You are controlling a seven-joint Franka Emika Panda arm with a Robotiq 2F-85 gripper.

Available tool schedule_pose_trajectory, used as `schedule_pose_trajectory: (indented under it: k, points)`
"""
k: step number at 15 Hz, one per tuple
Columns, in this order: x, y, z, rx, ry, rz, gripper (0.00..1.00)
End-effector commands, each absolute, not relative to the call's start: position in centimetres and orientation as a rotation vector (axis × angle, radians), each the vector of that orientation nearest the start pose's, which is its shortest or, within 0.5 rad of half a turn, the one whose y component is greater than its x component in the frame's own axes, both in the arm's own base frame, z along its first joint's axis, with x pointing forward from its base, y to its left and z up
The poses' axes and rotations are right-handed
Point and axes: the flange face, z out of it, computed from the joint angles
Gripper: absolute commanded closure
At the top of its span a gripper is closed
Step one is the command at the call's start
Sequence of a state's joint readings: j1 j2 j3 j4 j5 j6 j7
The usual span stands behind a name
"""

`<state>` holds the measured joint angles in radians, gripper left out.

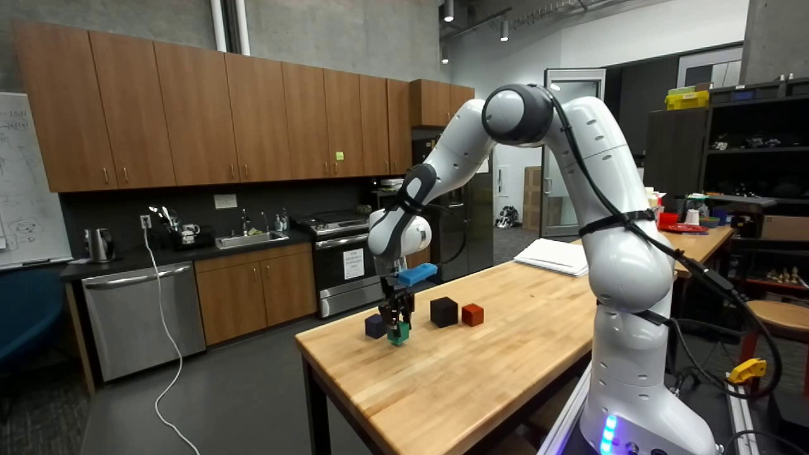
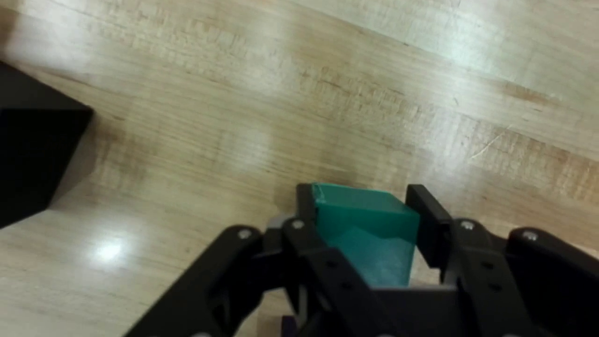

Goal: Take the purple block off of the green block then put the green block on the orange block

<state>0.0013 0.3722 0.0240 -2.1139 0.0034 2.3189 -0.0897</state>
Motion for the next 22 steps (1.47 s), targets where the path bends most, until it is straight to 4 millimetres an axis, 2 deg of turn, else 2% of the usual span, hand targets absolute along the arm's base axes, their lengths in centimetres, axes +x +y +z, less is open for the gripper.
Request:
schedule_pose_trajectory:
  k: [1,7,11,16,19,22]
  points:
    - [55.3,-0.3,26.2,-3.135,-0.106,0.204,0.74]
    - [54.1,-4.5,31.6,-3.134,0.119,0.089,0.74]
    - [52.1,-7.8,33.8,-3.13,0.169,0.084,0.74]
    - [50.0,-12.7,35.0,-3.165,0.197,0.115,0.74]
    - [49.4,-15.5,34.7,-3.193,0.207,0.135,0.74]
    - [49.1,-17.0,33.9,-3.204,0.193,0.15,0.74]
